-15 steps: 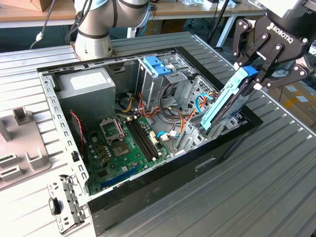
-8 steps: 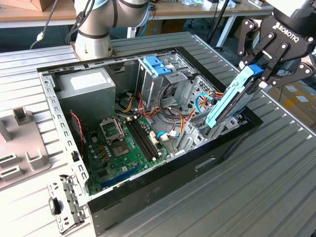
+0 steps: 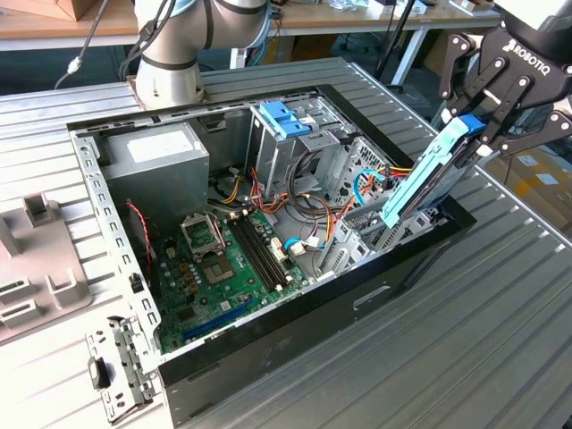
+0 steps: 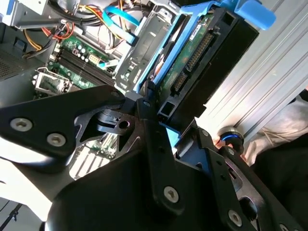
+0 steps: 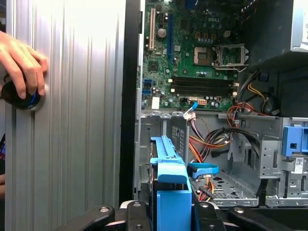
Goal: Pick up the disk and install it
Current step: 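Pick up the disk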
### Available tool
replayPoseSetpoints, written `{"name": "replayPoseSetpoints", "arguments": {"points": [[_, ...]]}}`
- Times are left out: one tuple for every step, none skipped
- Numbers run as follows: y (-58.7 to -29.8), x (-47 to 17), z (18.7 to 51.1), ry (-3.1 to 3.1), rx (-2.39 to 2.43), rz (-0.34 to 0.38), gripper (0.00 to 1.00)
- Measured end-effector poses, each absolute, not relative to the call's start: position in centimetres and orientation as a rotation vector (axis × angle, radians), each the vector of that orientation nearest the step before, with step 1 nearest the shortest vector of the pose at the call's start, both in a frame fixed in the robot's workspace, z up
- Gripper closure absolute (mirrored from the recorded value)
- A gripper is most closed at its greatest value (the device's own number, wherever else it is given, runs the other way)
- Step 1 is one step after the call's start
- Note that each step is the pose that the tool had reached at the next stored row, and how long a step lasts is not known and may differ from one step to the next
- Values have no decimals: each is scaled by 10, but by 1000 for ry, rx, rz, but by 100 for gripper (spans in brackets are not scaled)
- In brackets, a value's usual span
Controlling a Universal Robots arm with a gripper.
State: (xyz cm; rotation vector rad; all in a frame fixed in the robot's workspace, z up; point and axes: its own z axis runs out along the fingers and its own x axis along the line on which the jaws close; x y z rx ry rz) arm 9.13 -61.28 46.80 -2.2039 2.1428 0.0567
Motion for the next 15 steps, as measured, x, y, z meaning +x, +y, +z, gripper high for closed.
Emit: {"name": "replayPoseSetpoints", "arguments": {"points": [[-613, 93, 468, 2143, -2204, 57, 63], [-613, 95, 468, 2143, -2204, 57, 63], [-613, 96, 468, 2143, -2204, 57, 63], [-613, 99, 468, 2143, -2204, 57, 63], [-613, 101, 468, 2143, -2204, 58, 63], [-613, 103, 468, 2143, -2204, 58, 63], [-613, 106, 468, 2144, -2205, 58, 63], [-613, 108, 468, 2144, -2205, 58, 63], [-613, 110, 468, 2144, -2205, 58, 63], [-613, 111, 468, 2144, -2205, 59, 63], [-613, 113, 468, 2144, -2205, 59, 63], [-613, 115, 468, 2144, -2205, 59, 63], [-613, 117, 468, 2144, -2205, 59, 63], [-614, 119, 468, 2144, -2205, 59, 63], [-614, 121, 468, 2144, -2205, 60, 63]]}}
